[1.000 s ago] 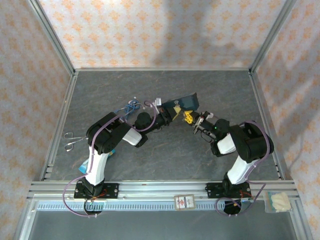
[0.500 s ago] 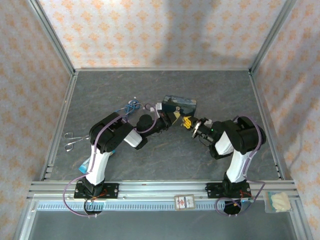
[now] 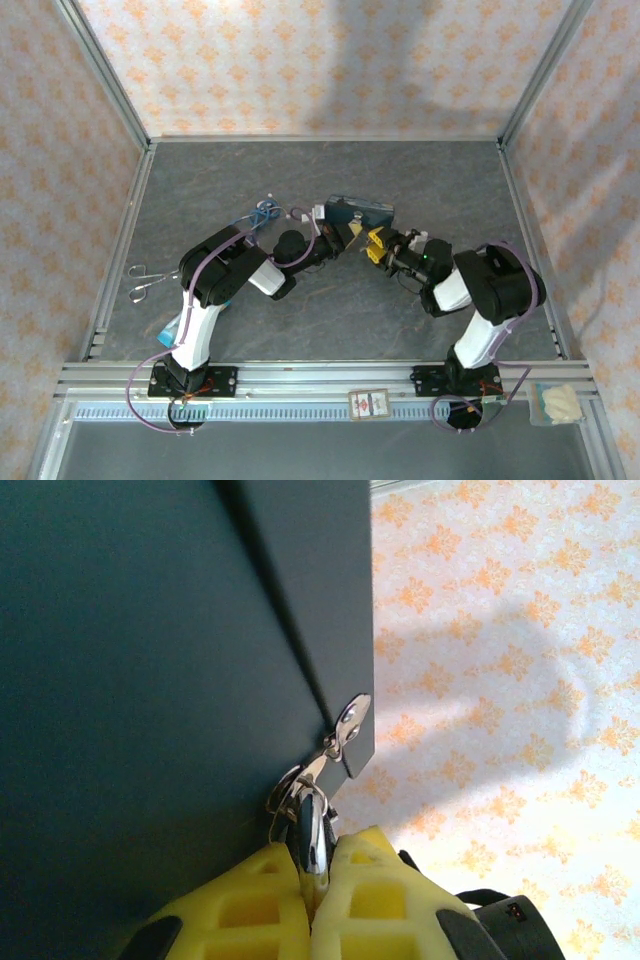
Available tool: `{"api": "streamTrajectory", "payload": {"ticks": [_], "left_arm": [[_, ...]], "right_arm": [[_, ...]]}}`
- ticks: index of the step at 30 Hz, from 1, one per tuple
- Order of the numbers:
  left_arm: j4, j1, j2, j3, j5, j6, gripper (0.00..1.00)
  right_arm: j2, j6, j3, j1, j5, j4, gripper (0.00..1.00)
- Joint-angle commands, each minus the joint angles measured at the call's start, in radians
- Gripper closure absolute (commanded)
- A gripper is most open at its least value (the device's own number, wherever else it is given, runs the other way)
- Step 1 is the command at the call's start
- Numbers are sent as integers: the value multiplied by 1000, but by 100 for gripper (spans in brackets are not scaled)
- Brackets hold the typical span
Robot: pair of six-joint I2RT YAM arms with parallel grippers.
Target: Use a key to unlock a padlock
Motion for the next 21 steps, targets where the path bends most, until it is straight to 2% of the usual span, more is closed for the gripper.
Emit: {"api": "streamTrajectory", "payload": {"ticks": [1,8,16,21], "left_arm": [[125,-34,-43,11,46,1,100],[105,-30,-39,-3,28,1,100],[14,-29,-46,-8,-10,52,100],[-12,-29,-29,-15,-21,70,100]], "right_arm": [[-61,-132,4,5,55,-154,54],[-195,-291,20,0,104,-403,48],[-475,-614,111,0,290,-957,42],[-522,-718,152,0,334,-1082,42]]}}
